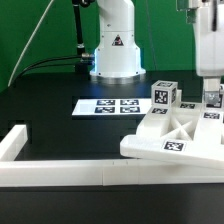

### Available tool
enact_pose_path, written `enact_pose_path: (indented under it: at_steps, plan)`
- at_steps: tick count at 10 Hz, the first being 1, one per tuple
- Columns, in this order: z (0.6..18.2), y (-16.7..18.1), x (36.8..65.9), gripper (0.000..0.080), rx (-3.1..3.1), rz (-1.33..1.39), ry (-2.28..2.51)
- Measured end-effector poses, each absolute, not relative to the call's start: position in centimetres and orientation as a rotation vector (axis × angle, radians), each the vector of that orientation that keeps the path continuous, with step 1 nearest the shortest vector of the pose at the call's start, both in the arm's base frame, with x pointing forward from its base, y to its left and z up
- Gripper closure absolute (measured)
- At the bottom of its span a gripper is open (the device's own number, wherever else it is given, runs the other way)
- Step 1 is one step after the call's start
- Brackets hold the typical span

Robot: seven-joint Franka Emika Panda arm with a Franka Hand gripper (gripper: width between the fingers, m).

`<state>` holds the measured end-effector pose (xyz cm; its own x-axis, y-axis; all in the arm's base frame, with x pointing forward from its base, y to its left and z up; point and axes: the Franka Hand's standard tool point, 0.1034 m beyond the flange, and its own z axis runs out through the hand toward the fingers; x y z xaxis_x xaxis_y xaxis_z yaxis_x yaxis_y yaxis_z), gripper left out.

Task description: Assemble chair

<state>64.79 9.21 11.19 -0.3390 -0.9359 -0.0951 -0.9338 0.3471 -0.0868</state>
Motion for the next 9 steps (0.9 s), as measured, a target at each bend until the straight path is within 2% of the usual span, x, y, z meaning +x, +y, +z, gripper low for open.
enact_pose_path:
  at_steps: [2, 8, 9]
  plan:
    - [11.08, 9.41, 64.56, 0.0515, -1.474, -0.013, 2.562]
    - [11.05, 10.02, 64.59, 0.0507, -1.482, 0.000, 2.533]
    - [11.06, 10.02, 64.57, 0.0329, -1.487, 0.001, 2.531]
